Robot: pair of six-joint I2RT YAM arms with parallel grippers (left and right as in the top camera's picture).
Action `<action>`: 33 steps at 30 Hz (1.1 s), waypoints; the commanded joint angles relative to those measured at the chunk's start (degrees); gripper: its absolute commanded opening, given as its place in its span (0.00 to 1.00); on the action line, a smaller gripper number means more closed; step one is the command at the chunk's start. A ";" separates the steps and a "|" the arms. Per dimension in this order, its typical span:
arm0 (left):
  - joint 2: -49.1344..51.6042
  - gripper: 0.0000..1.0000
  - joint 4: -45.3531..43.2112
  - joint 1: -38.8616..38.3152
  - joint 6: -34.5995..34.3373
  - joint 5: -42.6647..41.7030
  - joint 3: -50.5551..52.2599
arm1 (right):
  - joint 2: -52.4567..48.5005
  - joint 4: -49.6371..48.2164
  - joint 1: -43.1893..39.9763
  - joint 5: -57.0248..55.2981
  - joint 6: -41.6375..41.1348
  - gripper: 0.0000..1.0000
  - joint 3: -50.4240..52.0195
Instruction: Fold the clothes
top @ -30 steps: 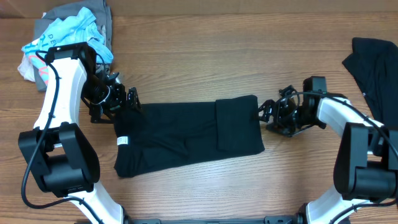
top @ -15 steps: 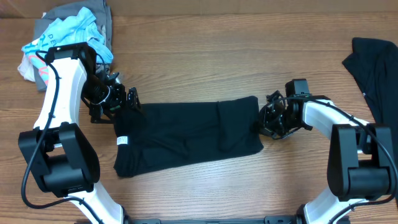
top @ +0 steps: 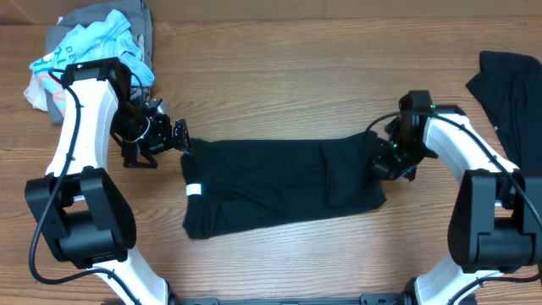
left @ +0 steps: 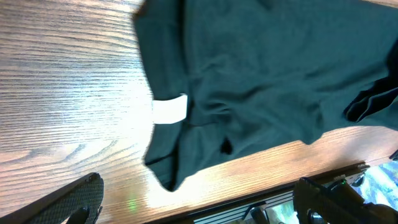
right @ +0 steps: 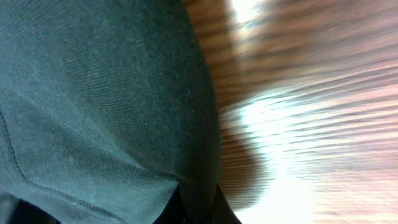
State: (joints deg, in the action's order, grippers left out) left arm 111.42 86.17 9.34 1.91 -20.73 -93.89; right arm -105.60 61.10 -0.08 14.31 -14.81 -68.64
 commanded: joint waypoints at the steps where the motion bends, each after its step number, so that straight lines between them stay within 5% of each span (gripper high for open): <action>1: -1.44 1.00 -0.02 -0.39 0.87 0.37 0.04 | 1.75 0.90 2.54 -9.68 -4.96 0.04 -2.36; 17: -1.44 1.00 -0.11 -0.37 0.87 0.37 0.04 | 3.28 2.51 29.64 -34.95 -24.52 0.04 -2.38; 33: -1.44 1.00 -0.35 -0.37 0.87 0.37 0.04 | 3.28 9.88 36.30 -38.71 -33.70 0.04 -8.85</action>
State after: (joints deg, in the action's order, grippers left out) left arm 111.42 86.02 9.34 1.91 -20.73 -93.89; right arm -104.40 70.63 35.66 -23.05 -46.33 -73.97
